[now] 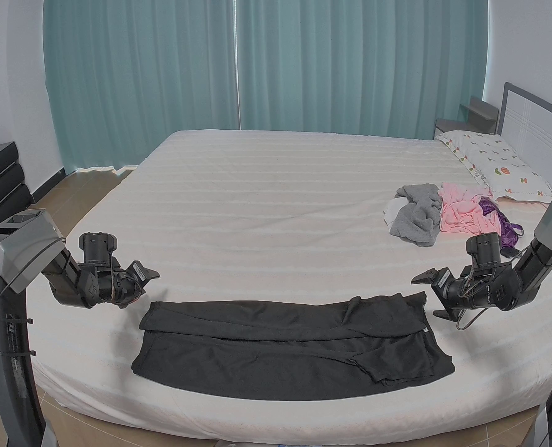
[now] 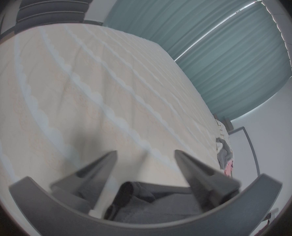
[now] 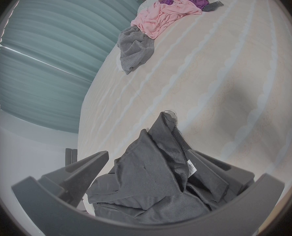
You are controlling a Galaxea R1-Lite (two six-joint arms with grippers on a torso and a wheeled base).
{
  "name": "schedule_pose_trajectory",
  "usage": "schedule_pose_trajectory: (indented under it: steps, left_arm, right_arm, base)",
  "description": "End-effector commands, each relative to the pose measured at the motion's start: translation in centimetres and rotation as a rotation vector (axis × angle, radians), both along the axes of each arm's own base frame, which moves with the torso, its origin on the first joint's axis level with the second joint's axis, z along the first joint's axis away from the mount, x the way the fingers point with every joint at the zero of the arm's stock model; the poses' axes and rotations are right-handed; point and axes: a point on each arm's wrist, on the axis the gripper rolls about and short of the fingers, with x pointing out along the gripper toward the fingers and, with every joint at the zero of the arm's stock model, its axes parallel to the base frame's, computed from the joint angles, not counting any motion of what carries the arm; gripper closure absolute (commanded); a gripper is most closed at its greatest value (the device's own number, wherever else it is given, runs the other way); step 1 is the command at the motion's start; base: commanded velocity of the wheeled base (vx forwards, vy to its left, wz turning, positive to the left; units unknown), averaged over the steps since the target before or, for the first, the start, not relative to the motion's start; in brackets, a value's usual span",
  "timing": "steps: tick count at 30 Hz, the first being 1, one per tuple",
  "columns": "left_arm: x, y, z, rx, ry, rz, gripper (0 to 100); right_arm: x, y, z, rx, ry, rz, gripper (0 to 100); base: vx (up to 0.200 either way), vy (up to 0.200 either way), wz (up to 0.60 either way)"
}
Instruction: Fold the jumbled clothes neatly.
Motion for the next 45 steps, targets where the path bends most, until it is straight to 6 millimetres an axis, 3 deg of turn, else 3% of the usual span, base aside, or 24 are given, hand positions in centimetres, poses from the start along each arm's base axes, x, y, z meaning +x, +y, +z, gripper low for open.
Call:
schedule_pose_trajectory:
  steps: [1, 8, 14, 15, 24, 37, 45]
  left_arm:
    - [-0.7, -0.4, 0.0, -0.032, 0.013, -0.051, 0]
    - [-0.9, -1.7, 0.1, -0.069, 0.013, -0.136, 0]
    - [-1.6, -2.5, -1.0, 0.03, 0.018, -0.227, 0]
    - [-1.6, -2.5, -1.0, 0.03, 0.018, -0.227, 100]
    - [-1.8, -1.6, -0.4, 0.048, 0.005, -0.193, 100]
    - [-1.5, -1.2, -0.5, 0.04, -0.025, -0.093, 100]
    - [-1.7, -1.3, -0.7, 0.04, -0.017, -0.097, 100]
  right_arm:
    - [0.0, 0.0, 0.0, 0.002, 0.001, 0.002, 0]
    - [0.0, 0.1, -0.1, 0.007, 0.003, 0.008, 0]
    - [0.0, 0.1, 0.0, 0.003, 0.0, 0.009, 0]
    - [0.0, 0.1, 0.0, 0.003, 0.0, 0.009, 0]
    - [0.1, 0.1, -0.3, 0.002, 0.007, 0.01, 0]
    - [3.6, 0.0, -2.3, -0.063, -0.006, -0.015, 0]
    - [3.7, -0.5, -3.3, -0.152, 0.008, -0.008, 0]
  base:
    - [0.0, 0.0, 0.0]
    - [0.0, 0.0, 0.0]
    - [0.0, 0.0, 0.0]
    - [0.0, 0.0, 0.0]
    - [0.0, 0.0, 0.0]
    - [0.0, 0.0, 0.0]
    - [0.0, 0.0, 0.0]
